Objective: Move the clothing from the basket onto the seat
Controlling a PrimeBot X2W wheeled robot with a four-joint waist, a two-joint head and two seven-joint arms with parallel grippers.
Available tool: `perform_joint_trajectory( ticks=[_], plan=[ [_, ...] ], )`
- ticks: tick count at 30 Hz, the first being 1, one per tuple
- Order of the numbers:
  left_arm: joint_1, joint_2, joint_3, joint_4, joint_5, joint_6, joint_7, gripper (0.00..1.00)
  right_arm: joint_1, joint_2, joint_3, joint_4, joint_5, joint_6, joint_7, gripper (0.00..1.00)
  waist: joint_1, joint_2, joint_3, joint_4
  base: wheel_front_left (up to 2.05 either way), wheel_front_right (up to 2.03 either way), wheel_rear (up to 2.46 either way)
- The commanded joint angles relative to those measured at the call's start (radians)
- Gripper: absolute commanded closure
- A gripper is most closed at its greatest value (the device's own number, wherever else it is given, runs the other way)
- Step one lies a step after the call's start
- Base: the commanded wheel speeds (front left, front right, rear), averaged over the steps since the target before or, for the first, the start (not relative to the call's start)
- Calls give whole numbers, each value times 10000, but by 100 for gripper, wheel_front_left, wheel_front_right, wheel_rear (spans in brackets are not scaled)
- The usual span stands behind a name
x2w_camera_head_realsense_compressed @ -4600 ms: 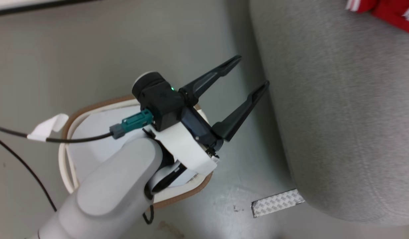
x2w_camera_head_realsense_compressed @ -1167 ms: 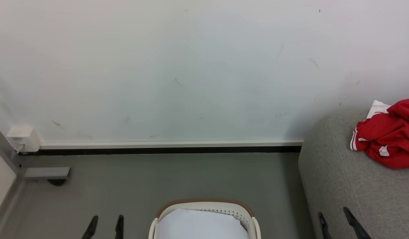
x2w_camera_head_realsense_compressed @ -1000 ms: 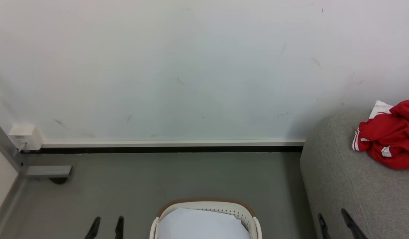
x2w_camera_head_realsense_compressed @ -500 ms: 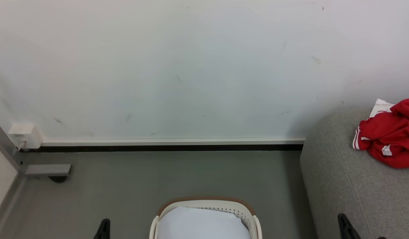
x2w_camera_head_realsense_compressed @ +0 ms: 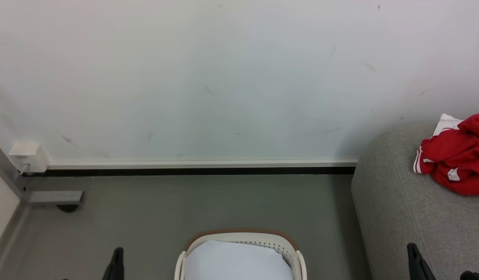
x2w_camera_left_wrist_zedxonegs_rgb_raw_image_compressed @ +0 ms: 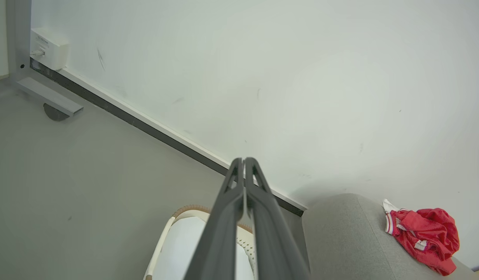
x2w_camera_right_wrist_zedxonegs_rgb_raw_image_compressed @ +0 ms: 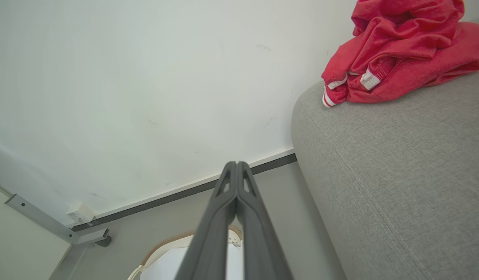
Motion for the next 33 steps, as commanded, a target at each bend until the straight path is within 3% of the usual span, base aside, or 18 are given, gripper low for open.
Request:
perform_joint_trajectory(
  ticks=[1, 33],
  plan=[
    [-254, 62, 55, -90, -328, 1, 61, 100, -335, -66, -76, -164, 294, -5, 41, 100, 0, 0, 3, -1, 0, 0, 0],
    [-941, 28, 314, 46, -4488, 4, 1135, 100, -866, -85, -543, -243, 4762, -11, 1104, 100, 0, 0, 186, -37, 0, 0, 0]
  ],
)
